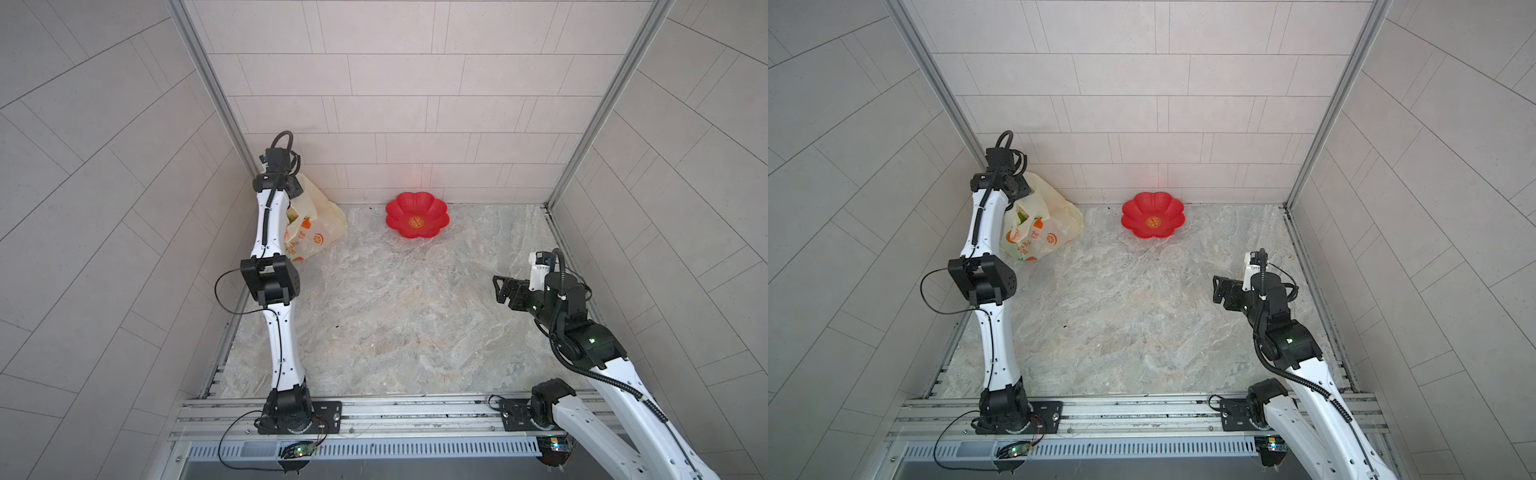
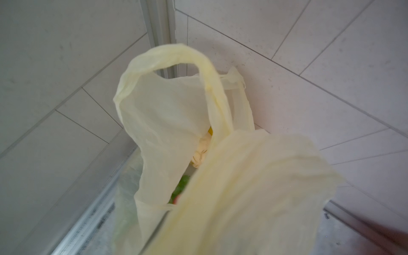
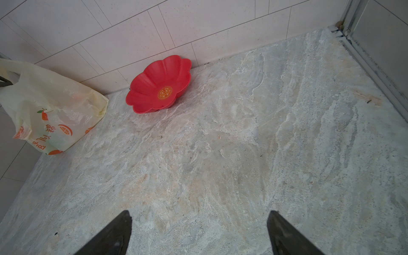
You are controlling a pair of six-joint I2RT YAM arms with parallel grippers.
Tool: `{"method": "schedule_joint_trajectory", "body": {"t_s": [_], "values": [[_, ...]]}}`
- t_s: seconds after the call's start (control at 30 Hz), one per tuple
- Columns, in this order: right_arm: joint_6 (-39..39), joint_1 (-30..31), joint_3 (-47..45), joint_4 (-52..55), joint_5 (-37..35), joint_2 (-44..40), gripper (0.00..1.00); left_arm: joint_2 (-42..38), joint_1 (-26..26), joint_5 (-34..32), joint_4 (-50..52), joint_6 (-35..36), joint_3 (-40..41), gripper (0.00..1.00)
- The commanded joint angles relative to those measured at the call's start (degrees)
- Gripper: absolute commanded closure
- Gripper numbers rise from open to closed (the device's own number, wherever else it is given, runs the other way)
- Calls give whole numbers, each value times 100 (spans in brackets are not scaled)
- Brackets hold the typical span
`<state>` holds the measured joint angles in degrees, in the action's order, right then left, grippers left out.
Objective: Take fruits out of the plastic bag
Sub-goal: Move the plastic bag to the center of the table.
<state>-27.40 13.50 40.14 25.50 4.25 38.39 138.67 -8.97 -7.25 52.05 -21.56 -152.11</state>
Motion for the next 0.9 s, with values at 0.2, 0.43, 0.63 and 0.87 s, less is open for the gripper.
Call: {"method": "schedule_joint_trajectory", "body": {"t_s": [0.2, 0.43, 0.63, 0.87], "values": [[-15, 24, 79, 186, -161, 79, 6, -969, 79, 1481, 309, -750, 508, 100], [10, 30, 295, 346, -203, 222, 6, -2669, 738, 1114, -99, -749, 2454, 100], [144, 30, 477, 377, -256, 287, 6, -4125, 1266, 778, -256, -881, 4098, 100], [207, 37, 756, 390, -261, 453, 6, -5847, 2418, 961, -951, -1244, 6258, 100]]}}
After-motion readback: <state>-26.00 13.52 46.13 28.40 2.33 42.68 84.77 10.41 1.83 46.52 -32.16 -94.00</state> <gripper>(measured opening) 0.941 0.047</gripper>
